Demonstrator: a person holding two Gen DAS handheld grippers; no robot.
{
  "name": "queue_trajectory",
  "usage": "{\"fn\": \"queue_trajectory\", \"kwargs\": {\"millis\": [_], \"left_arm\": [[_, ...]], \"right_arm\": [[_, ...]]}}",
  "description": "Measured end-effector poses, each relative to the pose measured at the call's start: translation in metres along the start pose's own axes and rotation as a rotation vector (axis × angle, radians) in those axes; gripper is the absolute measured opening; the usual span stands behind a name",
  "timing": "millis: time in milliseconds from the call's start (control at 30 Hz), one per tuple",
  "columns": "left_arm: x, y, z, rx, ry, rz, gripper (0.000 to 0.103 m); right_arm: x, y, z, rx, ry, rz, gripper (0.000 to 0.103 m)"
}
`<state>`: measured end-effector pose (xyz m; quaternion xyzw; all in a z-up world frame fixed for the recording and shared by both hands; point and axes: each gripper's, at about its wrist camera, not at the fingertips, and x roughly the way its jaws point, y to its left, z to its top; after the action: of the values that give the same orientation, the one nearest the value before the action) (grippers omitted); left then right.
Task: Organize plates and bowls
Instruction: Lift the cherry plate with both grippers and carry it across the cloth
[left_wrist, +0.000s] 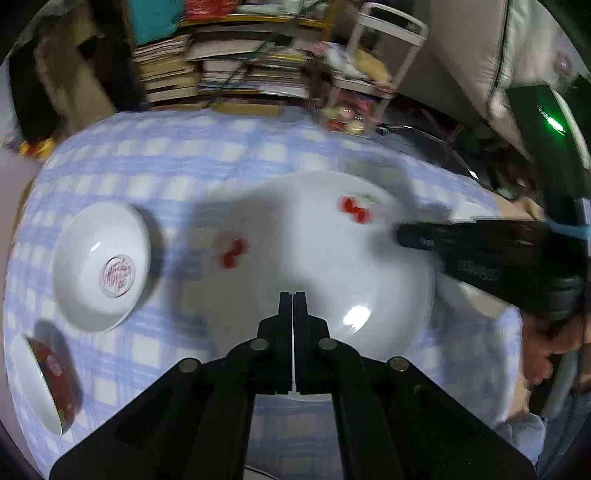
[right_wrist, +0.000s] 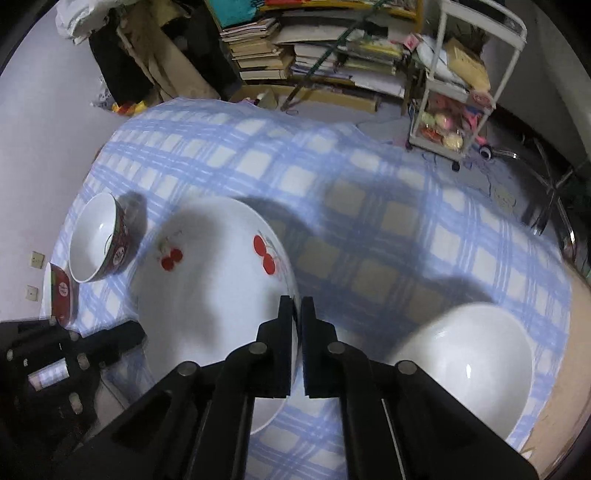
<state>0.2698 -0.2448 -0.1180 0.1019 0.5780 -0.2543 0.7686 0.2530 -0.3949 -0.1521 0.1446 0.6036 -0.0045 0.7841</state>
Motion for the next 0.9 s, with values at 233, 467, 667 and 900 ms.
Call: {"fn": "queue_trajectory", "kwargs": {"millis": [233,467,667,900], "left_arm": [[0.025,0.040,-0.016,-0.115,0.067,0.079,0.010],[0.040,0.067,-0.015,-0.189,0.083,0.025,0.014],[0.045,0.067,-0.015,-0.203,0.080,-0.046,0.014],[0.058,0.051,-0.013,-0.147,0.080,0.011,0.016]], "right_arm": [[0.006,-0.005,-0.010,-0.033,0.027,-0.030,0.007],[0.016,-0.007,-0.007,-0.046,0.038,-0.058,0.009],[0.020,-0.010,-0.006,-0.039,0.042,-0.052,0.009],[0.024,-0.008,-0.009,-0.059,0.037,-0.054,0.013]]}}
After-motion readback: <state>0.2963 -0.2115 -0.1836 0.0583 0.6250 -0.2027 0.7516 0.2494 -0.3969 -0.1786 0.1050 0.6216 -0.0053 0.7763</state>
